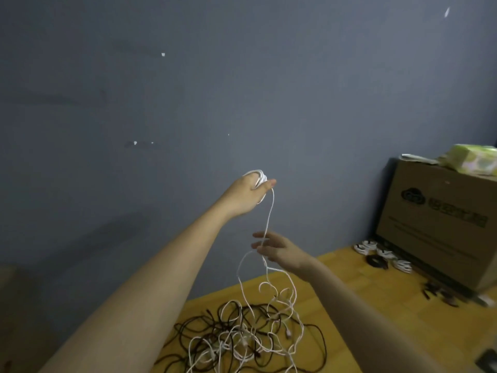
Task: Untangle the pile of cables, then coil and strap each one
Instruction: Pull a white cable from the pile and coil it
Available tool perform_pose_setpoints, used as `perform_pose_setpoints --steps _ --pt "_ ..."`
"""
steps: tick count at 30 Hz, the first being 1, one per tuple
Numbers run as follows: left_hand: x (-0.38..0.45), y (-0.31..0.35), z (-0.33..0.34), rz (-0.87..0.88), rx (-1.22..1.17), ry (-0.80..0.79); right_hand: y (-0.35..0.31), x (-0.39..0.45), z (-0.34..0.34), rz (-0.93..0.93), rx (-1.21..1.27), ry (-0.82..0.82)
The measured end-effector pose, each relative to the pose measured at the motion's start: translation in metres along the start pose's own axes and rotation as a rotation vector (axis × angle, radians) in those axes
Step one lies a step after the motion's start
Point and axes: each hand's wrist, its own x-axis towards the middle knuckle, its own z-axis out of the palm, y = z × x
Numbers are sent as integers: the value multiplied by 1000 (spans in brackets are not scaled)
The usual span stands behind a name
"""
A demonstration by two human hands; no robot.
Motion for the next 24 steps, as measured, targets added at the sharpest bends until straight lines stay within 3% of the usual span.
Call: perform_pose_setpoints --steps 2,6,8,10,12,14,19,21,24 --pt "-6 -4 0 -22 -26 18 16 -4 16 -46 36 113" --pt "-28 -18 -5 -153 -49 27 37 -10 28 -182 254 592" --pt "-45 -24 -7 -263 -151 -95 38 -10 21 -223 320 787" --pt "-64 -25 -8 -344 -380 -236 39 -9 11 -246 222 871" --pt "-80 -23 -11 -380 -619 -293 42 -7 5 -223 -17 823" --pt "-91 -21 -10 -384 -827 -292 46 -6 13 -168 -211 631" --pt "-108 -28 12 -396 -1137 -79 62 -19 73 -76 -177 114" --pt "-112 -38 26 -408 -1055 67 73 -27 95 -86 -194 38" --pt "-124 -60 49 -375 -656 186 89 -40 119 -139 -224 24"
